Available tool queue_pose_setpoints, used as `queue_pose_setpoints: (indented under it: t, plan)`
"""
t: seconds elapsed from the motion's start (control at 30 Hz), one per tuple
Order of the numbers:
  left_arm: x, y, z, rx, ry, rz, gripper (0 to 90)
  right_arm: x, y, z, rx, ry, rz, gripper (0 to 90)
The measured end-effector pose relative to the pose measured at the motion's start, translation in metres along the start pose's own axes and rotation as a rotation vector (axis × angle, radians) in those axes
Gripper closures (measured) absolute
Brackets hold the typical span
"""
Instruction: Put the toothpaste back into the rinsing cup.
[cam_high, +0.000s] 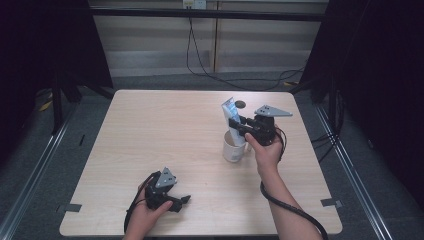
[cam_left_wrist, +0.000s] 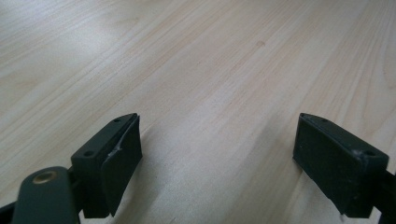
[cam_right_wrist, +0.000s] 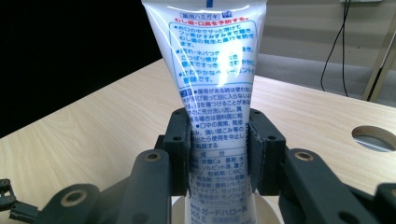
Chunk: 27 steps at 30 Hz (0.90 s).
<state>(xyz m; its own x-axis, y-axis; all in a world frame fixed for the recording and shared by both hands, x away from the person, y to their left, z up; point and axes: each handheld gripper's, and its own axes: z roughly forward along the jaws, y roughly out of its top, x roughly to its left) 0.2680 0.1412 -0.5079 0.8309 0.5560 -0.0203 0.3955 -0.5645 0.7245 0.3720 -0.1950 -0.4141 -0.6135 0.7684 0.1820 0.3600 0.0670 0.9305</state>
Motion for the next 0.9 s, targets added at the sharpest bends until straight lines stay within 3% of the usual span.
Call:
queue_pose_setpoints:
  t: [0.9]
  plan:
    - [0.0, 0.0, 0.0, 0.0, 0.0, 0.0, 15.0, -0.0003, -0.0066, -0.002, 0.029, -0.001, -0.011, 63.8]
